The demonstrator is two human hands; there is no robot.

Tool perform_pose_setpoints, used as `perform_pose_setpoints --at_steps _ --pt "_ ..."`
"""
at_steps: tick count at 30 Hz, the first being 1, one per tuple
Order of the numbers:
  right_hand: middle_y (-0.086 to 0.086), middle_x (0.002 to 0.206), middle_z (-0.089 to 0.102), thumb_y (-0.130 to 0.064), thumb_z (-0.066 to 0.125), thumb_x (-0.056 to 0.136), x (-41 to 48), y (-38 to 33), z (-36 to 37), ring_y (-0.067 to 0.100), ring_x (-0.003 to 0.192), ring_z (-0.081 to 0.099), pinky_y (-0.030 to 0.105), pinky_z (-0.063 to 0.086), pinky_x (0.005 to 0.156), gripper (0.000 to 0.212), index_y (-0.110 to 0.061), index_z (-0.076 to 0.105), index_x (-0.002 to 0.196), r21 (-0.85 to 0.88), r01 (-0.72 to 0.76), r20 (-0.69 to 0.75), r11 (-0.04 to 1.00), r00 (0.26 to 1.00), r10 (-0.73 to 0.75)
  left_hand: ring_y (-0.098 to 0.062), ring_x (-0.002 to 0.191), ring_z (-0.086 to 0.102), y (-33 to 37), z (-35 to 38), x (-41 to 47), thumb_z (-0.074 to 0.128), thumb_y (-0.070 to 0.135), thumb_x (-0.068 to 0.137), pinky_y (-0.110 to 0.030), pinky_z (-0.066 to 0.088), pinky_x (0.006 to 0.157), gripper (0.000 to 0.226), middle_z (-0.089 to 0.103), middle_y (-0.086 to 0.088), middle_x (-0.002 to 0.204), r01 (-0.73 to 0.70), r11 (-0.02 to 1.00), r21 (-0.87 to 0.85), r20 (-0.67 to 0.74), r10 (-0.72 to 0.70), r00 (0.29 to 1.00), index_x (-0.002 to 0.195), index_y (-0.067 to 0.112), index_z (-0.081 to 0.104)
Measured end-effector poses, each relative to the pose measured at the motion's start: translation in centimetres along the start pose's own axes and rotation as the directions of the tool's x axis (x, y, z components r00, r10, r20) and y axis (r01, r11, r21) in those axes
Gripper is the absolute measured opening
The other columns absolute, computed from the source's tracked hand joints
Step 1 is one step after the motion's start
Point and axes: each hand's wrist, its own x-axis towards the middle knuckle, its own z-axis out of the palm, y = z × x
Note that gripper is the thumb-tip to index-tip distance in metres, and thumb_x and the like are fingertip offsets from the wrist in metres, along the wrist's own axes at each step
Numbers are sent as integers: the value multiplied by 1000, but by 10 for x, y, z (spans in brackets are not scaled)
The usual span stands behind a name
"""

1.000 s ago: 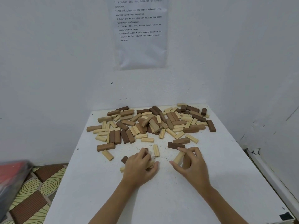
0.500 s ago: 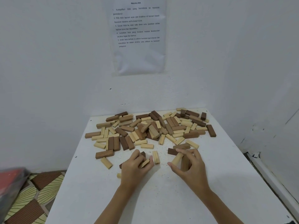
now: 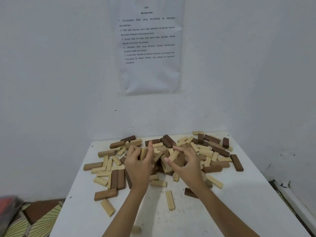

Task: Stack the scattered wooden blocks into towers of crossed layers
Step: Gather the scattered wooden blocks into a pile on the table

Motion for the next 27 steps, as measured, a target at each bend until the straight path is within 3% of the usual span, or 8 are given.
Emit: perform_pose_setpoints --at_steps 4,9,12,16,19,23,27 --pt "-15 107 51 -45 82 70 24 12 14 -5 106 50 7 40 89 50 -37 63 115 -11 6 13 1000 1000 -6 -7 55 37 -23 18 16 62 36 85 -16 34 55 45 40 2 59 0 1000 -13 -14 0 1000 51 21 36" --pt "-19 112 49 -34 79 78 36 26 29 -3 113 48 5 35 93 48 -42 57 119 8 24 29 1000 999 -24 -7 63 46 -51 36 11 51 41 91 -11 35 59 51 49 -3 68 48 999 10 22 -49 999 61 1 58" --pt "-21 119 54 -26 71 84 39 30 32 1 119 47 11 34 99 47 -45 52 122 5 51 64 999 997 -52 -11 68 53 -54 45 5 43 41 95 -17 40 61 49 55 2 73 89 996 -25 40 -88 995 70 9 70" --pt "-28 126 55 -20 55 83 38 26 29 -2 125 45 27 37 108 47 -42 54 124 114 -40 155 993 988 22 -15 81 63 -55 49 1 32 43 98 -28 46 81 50 66 6 75 158 986 -52 148 -148 978 79 21 74" --pt "-29 124 57 -13 56 92 36 16 22 -8 123 46 25 37 107 40 -41 57 120 207 -110 158 972 984 78 -19 86 66 -51 44 1 28 41 97 -20 44 86 50 71 2 83 207 975 -74 213 -187 959 95 23 75" --pt "-18 120 60 -2 55 92 30 -1 12 -8 114 51 19 41 100 40 -33 62 116 247 -137 85 959 989 119 4 104 62 -36 25 2 29 33 98 -4 36 89 53 74 7 102 286 953 -100 218 -260 941 97 6 74" --pt "-14 113 62 4 54 89 15 -21 12 -7 104 55 12 45 87 42 -31 63 110 229 -108 77 967 993 92 0 84 62 -31 -10 -2 37 35 94 -16 45 78 41 73 10 87 309 950 -38 188 -297 936 92 20 76"
